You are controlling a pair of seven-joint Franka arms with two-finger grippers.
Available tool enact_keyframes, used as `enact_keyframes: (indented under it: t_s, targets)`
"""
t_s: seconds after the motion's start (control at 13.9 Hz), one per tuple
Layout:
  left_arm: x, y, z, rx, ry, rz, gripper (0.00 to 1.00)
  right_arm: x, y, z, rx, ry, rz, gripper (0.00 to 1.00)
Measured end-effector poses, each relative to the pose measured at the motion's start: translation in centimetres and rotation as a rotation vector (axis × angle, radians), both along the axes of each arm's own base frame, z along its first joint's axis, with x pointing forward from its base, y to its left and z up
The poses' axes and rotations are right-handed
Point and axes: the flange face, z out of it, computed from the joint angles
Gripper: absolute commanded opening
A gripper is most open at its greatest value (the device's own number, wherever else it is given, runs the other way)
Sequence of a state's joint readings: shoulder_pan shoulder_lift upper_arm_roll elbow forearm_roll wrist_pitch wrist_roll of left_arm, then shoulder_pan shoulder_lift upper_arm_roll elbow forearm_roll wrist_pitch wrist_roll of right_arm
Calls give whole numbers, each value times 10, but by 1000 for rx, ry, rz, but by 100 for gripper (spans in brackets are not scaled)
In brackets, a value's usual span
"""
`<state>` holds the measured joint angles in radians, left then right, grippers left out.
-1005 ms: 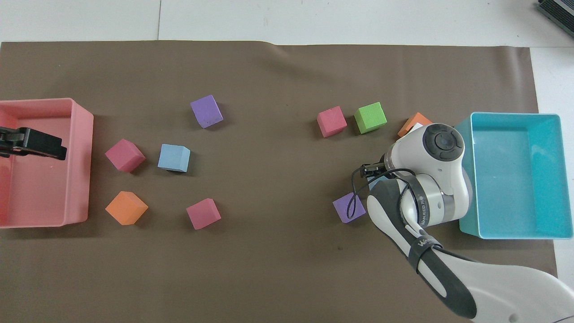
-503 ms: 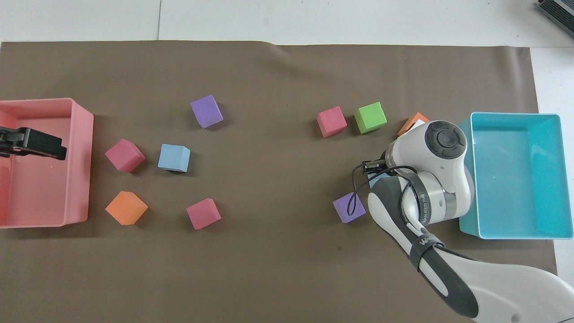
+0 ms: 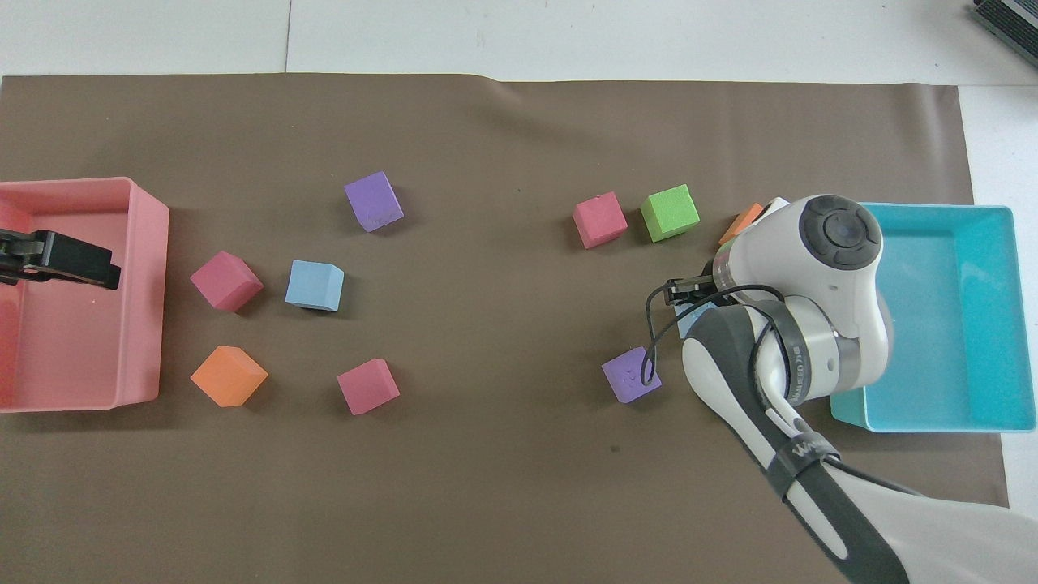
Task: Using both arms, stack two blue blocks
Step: 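Reach the right gripper to the light blue cube and grasp it, then carry the light blue cube with the right gripper to the table center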
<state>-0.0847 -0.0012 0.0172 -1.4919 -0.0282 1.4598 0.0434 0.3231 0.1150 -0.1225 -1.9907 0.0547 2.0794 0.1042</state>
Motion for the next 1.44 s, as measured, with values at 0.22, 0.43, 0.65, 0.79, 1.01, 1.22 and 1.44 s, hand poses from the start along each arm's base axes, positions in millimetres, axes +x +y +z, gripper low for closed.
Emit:
enact_keyframes:
  t_s: [0.22,0.43,0.65,0.79,1.01,1.22,1.44]
  targets:
    - [0,0,0,0,0,0,100,2,0,29,-6,5,7,0]
    - [0,0,0,0,0,0,100,12,14,38,-6,-20,23,0]
    - [0,0,0,0,0,0,100,21,61,36,-9,-33,2,0]
    - [0,0,0,0,0,0,100,25,99,25,-17,-27,-14,0]
    - [0,0,0,0,0,0,100,34,145,7,-28,-28,-76,0]
    - [0,0,0,0,0,0,100,39,205,-18,-29,-48,-132,0]
    - [0,0,0,0,0,0,100,34,251,-53,-19,-75,-163,0]
